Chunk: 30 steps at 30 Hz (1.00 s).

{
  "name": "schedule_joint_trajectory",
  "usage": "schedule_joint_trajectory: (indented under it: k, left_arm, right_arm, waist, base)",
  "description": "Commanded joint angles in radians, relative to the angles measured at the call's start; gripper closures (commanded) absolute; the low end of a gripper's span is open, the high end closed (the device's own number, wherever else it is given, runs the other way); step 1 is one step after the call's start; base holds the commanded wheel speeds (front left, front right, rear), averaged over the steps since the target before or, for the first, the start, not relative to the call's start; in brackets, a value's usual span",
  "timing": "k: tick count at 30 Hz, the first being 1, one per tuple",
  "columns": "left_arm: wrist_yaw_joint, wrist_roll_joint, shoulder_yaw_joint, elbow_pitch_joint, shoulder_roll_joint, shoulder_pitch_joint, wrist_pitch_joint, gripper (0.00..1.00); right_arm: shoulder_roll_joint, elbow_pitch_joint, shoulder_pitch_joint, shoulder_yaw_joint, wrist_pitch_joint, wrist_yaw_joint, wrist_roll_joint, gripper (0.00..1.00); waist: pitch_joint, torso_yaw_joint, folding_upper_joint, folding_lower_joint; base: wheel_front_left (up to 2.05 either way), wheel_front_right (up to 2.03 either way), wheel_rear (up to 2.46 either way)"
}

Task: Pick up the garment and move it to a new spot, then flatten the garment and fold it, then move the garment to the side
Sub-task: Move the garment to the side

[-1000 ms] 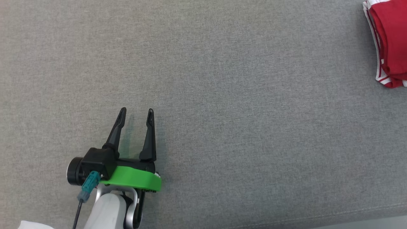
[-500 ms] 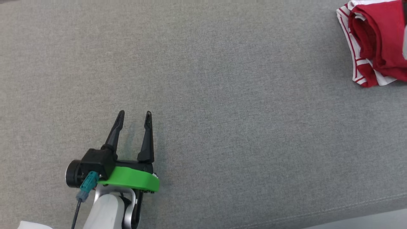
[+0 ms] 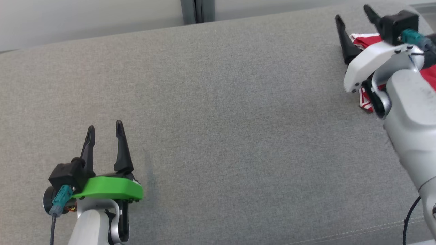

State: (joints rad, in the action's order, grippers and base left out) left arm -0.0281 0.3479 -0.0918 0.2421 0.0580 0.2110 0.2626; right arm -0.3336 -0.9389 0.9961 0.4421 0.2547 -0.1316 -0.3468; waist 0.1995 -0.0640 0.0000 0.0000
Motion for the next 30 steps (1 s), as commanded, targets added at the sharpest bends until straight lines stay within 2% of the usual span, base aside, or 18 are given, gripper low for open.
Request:
schedule_joint_trajectory:
  k: [1,10,14,18,22,30]
  left_arm:
    - [-0.006,0.005,0.012,0.005,0.005,-0.026,0.003,0.00]
    - [-0.008,0.012,0.043,-0.010,-0.002,-0.129,0.003,0.00]
    - [-0.009,-0.006,0.041,-0.026,-0.003,-0.163,0.003,0.00]
    - [-0.013,-0.012,0.035,-0.037,-0.005,-0.191,0.003,0.00]
    - [-0.013,-0.011,0.023,-0.032,-0.006,-0.206,0.003,0.00]
    - [-0.022,-0.021,0.017,-0.026,-0.006,-0.223,0.003,0.00]
  right_arm:
    - [0.024,0.022,-0.055,-0.017,0.007,0.002,0.010,0.00]
    - [0.182,0.300,-0.396,-0.232,0.010,0.002,0.147,0.00]
    - [0.247,0.426,-0.561,-0.297,0.010,0.002,0.210,0.00]
    - [0.273,0.533,-0.688,-0.346,0.010,0.002,0.246,0.00]
    - [0.282,0.607,-0.778,-0.372,0.010,0.002,0.223,0.00]
    - [0.282,0.668,-0.848,-0.354,0.010,0.002,0.170,0.00]
  waist:
    - [-0.066,0.012,0.0000,0.0000]
    - [-0.146,0.036,0.0000,0.0000]
    - [-0.156,0.051,0.0000,0.0000]
    - [-0.158,0.059,0.0000,0.0000]
    - [-0.160,0.061,0.0000,0.0000]
    - [-0.163,0.049,0.0000,0.0000]
  base:
    - [0.00,0.00,0.00]
    - [0.00,0.00,0.00]
    - [0.00,0.00,0.00]
    - [0.00,0.00,0.00]
    - [0.00,0.00,0.00]
    - [0.00,0.00,0.00]
